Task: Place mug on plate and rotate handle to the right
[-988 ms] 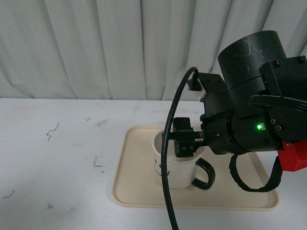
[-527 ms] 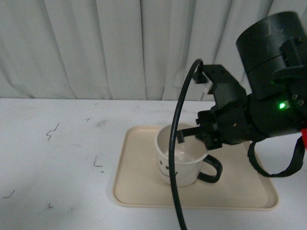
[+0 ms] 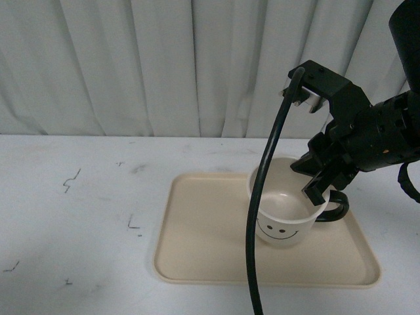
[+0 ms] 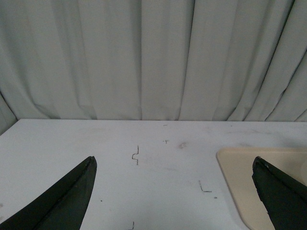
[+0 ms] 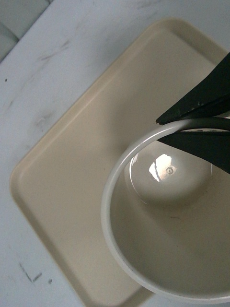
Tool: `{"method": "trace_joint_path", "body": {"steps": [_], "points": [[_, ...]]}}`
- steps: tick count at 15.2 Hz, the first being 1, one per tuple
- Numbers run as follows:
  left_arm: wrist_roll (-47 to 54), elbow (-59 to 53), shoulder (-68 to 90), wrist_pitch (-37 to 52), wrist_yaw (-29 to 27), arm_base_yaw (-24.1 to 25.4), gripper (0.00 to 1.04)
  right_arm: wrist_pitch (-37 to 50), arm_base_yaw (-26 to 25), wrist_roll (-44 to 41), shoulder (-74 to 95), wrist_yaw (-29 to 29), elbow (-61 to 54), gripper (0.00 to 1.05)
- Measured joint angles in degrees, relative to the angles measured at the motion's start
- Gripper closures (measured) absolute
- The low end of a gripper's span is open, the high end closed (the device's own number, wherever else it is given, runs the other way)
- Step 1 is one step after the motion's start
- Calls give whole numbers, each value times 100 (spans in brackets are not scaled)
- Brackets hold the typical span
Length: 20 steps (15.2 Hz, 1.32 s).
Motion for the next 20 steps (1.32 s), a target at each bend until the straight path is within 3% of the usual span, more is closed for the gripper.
{"method": "trace_joint_path", "body": {"steps": [3, 6, 15, 20], "points": [[0, 0, 0, 2, 0, 0, 7, -450, -131, -398, 24, -758, 11, 101], [2, 0, 0, 2, 0, 0, 7, -713, -251, -612, 271, -942, 153, 101], [2, 0, 0, 0, 0, 0, 7, -1447, -837, -984, 756, -1285, 761, 101], [2, 0, 0, 0, 0, 0, 7, -1646, -1045, -1502, 1056, -1145, 1185, 101]]}}
